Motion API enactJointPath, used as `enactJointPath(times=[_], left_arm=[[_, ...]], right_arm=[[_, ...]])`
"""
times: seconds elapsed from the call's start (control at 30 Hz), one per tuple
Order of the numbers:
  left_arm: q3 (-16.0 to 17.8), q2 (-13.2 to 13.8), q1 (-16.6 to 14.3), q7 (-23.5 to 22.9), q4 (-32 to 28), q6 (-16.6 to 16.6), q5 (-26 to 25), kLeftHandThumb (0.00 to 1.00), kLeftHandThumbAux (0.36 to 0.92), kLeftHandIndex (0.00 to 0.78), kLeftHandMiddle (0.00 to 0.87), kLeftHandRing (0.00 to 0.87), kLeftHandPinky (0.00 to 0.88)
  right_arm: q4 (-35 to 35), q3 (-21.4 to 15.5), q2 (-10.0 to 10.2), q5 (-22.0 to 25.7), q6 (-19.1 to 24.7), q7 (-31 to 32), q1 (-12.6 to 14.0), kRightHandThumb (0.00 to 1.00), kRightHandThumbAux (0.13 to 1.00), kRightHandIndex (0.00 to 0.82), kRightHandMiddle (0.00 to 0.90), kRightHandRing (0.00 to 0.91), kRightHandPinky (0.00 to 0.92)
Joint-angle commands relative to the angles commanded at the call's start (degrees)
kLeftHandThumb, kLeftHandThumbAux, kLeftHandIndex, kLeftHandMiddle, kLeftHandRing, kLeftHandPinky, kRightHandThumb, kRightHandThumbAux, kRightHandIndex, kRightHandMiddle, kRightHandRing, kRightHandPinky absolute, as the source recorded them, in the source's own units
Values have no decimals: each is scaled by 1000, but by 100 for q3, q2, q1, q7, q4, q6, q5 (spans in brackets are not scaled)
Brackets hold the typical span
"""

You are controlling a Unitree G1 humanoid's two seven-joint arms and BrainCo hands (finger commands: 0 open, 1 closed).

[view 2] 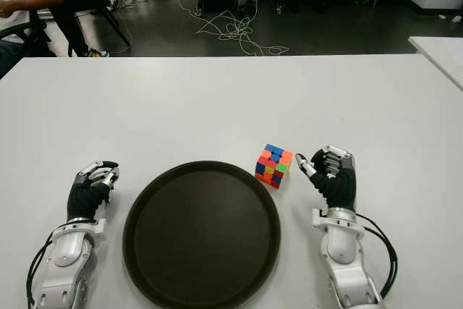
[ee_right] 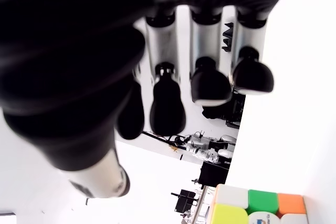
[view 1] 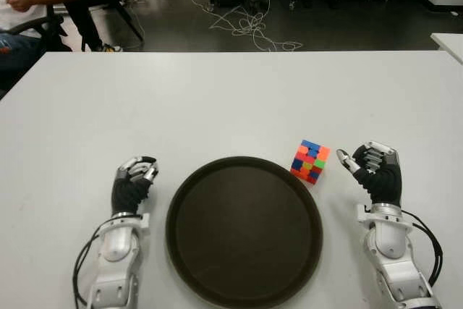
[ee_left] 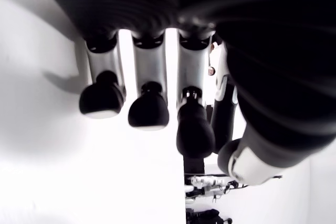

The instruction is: Pick up the Rubik's Cube and put it in the plate

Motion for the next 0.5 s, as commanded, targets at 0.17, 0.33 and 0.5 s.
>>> enactJointPath(times=[0.17, 0.33, 0.5], left_arm=[[11, -34, 14, 48, -1, -63, -29, 708, 706, 444, 795, 818, 821], [15, -68, 25, 65, -19, -94, -82, 707, 707, 444, 795, 817, 820], [-8, -73, 44, 67, -61, -75, -77, 708, 707, 444, 796, 819, 821]], right_arm=[[-45, 4, 16, 22, 40, -9, 19, 283, 834, 671, 789, 818, 829], [-34, 7, 7, -12, 18, -38, 21, 290, 834, 668, 786, 815, 828], [-55, 10, -16, -10, -12, -13, 35, 289, 834, 668, 786, 816, 829]])
